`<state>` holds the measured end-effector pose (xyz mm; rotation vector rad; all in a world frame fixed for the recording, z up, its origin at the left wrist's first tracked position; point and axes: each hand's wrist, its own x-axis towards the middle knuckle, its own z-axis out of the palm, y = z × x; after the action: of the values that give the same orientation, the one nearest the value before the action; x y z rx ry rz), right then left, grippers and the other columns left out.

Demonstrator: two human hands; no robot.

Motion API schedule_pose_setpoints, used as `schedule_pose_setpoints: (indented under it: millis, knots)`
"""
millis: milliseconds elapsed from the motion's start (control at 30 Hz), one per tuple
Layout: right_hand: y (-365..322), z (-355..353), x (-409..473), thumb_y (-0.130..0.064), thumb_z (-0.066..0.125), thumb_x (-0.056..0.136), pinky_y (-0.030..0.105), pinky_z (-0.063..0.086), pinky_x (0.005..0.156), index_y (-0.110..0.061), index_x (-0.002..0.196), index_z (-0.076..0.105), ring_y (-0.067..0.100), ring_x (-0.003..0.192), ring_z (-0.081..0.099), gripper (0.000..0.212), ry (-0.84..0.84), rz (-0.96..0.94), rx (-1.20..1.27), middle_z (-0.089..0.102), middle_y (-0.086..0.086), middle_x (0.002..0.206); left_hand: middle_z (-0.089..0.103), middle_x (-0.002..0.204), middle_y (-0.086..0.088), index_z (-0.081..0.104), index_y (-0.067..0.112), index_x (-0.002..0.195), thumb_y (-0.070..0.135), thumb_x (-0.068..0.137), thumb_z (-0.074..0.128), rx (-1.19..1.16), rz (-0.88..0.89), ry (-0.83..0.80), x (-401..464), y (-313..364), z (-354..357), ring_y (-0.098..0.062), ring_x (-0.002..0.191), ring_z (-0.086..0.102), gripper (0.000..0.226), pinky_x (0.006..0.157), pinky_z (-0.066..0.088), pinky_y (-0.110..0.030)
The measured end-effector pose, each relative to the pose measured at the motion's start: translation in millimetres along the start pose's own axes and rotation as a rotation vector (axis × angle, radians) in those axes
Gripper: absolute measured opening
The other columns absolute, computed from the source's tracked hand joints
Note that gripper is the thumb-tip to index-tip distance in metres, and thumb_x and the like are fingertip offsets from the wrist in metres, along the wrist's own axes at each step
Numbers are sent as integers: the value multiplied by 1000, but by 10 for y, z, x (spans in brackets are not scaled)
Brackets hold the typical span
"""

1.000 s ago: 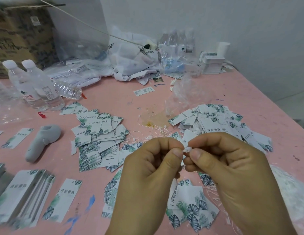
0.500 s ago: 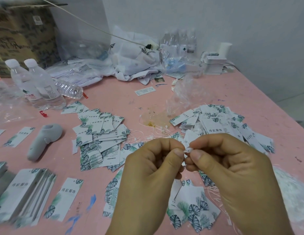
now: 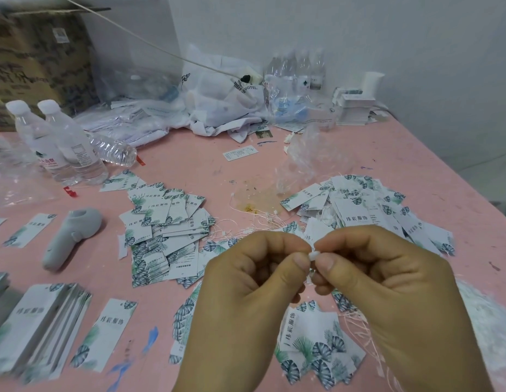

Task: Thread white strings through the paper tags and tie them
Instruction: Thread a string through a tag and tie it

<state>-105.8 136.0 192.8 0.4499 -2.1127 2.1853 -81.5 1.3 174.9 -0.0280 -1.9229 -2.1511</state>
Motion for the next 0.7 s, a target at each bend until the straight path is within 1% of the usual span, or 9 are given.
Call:
schedule_pose_setpoints:
  millis: [100,233,333,367,433,500,567,633,700]
  knots:
    - [-16,-28,25,-17,71,59,20,54,51,-15,75,76,16,51,65,17,-49,57,60,70,14,64,68,63,-2,78,25,77,20,73,71,-5,-6,-22,11,4,-18,-9,56,60,9,55,49,-18]
    - [-25,-36,43,-17,71,58,19,53,50,-14,75,76,16,50,64,18,-66,80,70,69,13,61,69,63,-2,78,27,77,22,73,71,32,-10,-33,15,2,-31,-9,55,61,9,55,50,-20]
    - [-16,-33,48,-17,70,58,19,53,50,-13,77,74,16,49,65,20,-60,73,56,68,13,60,71,64,0,77,34,79,29,74,70,166,41,4,-5,-5,-31,-8,56,62,10,56,53,-22]
    - [-8,-35,50,-16,70,58,20,53,50,-13,77,73,16,50,65,20,-60,77,58,68,14,61,71,66,4,76,38,80,30,73,70,225,74,26,-14,-7,-26,-6,57,62,12,56,54,-21]
    - [7,-48,53,-15,71,58,21,53,50,-12,76,72,18,50,65,19,-59,87,61,67,14,60,71,71,14,73,41,85,31,74,71,374,178,58,-21,-12,-19,0,62,65,15,59,51,-13]
    - [21,-72,56,-14,71,58,22,53,50,-12,75,71,19,49,64,18,-62,87,54,67,14,59,70,76,18,70,41,91,36,76,72,468,260,48,-20,-2,-12,-3,69,67,15,60,50,-10]
    - [21,-92,65,-16,77,57,22,53,49,-13,73,72,20,49,63,18,-79,98,55,67,14,59,69,78,17,69,38,92,44,78,66,483,280,23,-18,6,-17,-5,70,67,16,60,50,-11]
    - [32,-109,71,-16,88,57,23,53,49,-15,71,72,20,48,63,21,-108,109,54,67,15,59,68,74,17,70,37,89,46,78,65,456,259,5,-19,6,-41,-4,67,65,15,59,46,-8]
    - [48,-125,73,-14,80,60,23,53,49,-17,70,73,18,49,63,12,-145,124,70,67,14,59,66,67,19,70,36,85,44,77,68,397,212,-14,-17,8,-65,1,60,60,11,57,43,-7]
